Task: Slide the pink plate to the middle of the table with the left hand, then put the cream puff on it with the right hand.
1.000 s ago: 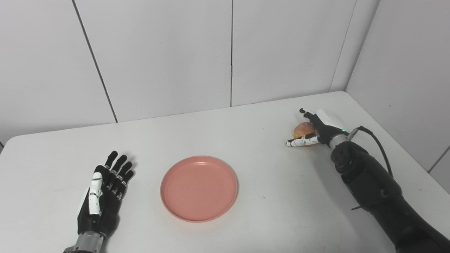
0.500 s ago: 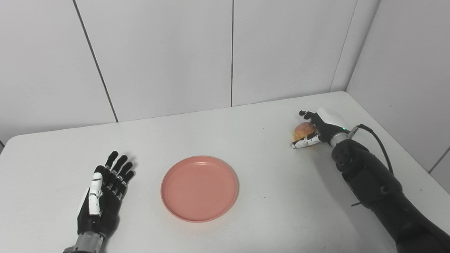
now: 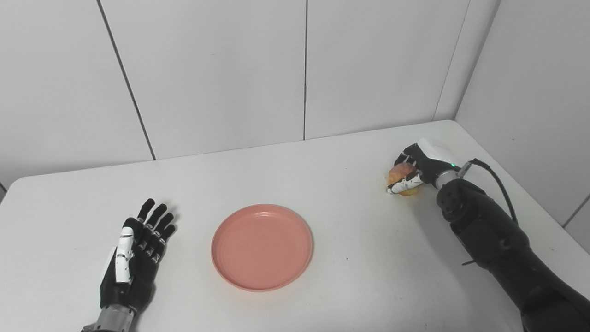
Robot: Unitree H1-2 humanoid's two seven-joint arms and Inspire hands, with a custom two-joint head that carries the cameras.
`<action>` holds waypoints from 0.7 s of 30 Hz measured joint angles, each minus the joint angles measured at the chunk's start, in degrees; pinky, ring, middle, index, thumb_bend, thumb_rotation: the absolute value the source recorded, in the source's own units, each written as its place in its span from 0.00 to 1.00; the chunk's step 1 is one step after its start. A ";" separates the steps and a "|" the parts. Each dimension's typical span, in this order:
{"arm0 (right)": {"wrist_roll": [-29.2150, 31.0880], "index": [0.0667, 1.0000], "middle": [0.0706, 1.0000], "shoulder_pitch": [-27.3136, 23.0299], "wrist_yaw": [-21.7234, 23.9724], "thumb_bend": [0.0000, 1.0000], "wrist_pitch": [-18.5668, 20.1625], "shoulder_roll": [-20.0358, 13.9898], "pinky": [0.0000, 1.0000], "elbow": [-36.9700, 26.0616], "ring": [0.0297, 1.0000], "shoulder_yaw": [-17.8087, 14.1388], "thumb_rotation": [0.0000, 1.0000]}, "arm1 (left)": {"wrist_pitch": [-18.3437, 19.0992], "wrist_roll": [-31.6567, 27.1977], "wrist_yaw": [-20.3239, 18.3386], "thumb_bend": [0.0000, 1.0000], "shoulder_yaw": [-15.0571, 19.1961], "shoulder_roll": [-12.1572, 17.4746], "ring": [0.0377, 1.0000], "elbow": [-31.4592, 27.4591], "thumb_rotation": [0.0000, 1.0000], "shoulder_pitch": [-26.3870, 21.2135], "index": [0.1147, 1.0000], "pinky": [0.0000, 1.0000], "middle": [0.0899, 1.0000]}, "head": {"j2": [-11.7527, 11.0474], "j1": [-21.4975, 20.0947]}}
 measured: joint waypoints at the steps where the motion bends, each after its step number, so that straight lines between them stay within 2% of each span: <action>1: 0.20 0.45 0.41 0.00 -0.04 0.50 -0.01 0.00 0.34 0.00 0.37 -0.06 0.15 | 0.00 0.00 -0.02 0.33 -0.01 0.04 0.95 0.05 1.00 -0.01 0.95 1.00 0.96 | 0.00 0.00; 6: 0.67 0.45 0.43 0.45 -0.13 0.49 0.09 0.00 0.34 -0.91 0.39 -0.43 0.15 | -0.01 0.00 -0.25 0.33 -0.02 0.07 0.95 0.15 1.00 -0.08 0.94 1.00 0.95 | 0.09 0.00; 12: 0.74 0.45 0.41 2.48 -0.14 0.49 1.53 0.05 0.33 -4.45 0.38 -1.09 0.15 | -0.01 0.00 -0.26 0.33 0.06 0.06 0.95 0.14 1.00 -0.07 0.94 0.99 0.95 | 0.18 0.35; 15: 0.51 0.45 0.41 4.07 0.46 0.49 2.51 0.09 0.33 -8.29 0.37 -1.23 0.15 | -0.01 0.00 -0.25 0.34 0.10 0.00 0.94 0.03 1.00 -0.04 0.94 0.99 0.94 | 0.26 0.35; 17: 0.18 0.45 0.38 4.45 0.63 0.49 2.80 0.22 0.28 -10.05 0.32 -1.22 0.14 | -0.01 0.01 -0.11 0.34 0.16 -0.11 0.95 0.00 1.00 0.01 0.94 0.99 0.95 | 0.44 0.70; 21: -0.43 0.45 0.39 4.54 1.43 0.49 4.16 0.16 0.29 -14.55 0.34 -1.25 0.15 | -0.01 0.11 0.25 0.34 0.11 -0.27 0.94 -0.54 1.00 0.35 0.93 0.98 0.94 | 0.53 1.05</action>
